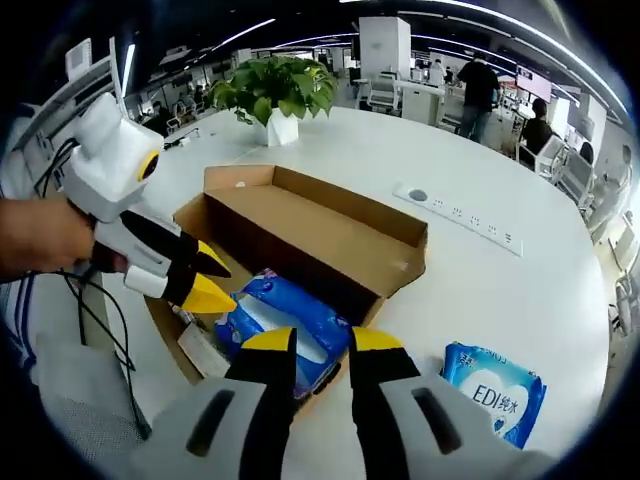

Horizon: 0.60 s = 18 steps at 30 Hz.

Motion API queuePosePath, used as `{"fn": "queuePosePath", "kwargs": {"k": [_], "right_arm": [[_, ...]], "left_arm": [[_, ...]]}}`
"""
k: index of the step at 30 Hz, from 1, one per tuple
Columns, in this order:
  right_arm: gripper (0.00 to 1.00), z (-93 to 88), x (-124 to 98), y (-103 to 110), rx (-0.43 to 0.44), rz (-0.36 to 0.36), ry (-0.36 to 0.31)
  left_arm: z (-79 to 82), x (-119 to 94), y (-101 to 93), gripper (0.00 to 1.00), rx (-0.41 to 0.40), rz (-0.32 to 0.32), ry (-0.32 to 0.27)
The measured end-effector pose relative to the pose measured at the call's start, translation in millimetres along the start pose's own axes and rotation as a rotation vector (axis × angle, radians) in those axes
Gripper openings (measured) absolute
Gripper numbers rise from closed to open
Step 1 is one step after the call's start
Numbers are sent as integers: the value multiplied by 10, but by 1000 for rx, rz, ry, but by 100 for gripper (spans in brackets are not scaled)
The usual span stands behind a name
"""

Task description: Operate the shoe box by opening the lid, removing the specified soft item, and placing it in the target area until the item is outside and the box remains undamaged.

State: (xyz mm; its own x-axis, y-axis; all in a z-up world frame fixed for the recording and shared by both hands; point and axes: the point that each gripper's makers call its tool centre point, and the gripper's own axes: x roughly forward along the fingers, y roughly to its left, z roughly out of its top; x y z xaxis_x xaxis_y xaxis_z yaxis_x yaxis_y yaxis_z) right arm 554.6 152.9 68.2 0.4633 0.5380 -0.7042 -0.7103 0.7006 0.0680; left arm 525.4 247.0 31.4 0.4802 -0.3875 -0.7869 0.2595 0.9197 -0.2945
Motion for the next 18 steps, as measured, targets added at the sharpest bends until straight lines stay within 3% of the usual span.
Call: {"fn": "queuePosePath", "kwargs": {"k": [18], "right_arm": [[18, -25, 234, 81, -61, 34, 47]], "left_arm": [[-68, 249, 100, 25, -48, 3, 31]]}}
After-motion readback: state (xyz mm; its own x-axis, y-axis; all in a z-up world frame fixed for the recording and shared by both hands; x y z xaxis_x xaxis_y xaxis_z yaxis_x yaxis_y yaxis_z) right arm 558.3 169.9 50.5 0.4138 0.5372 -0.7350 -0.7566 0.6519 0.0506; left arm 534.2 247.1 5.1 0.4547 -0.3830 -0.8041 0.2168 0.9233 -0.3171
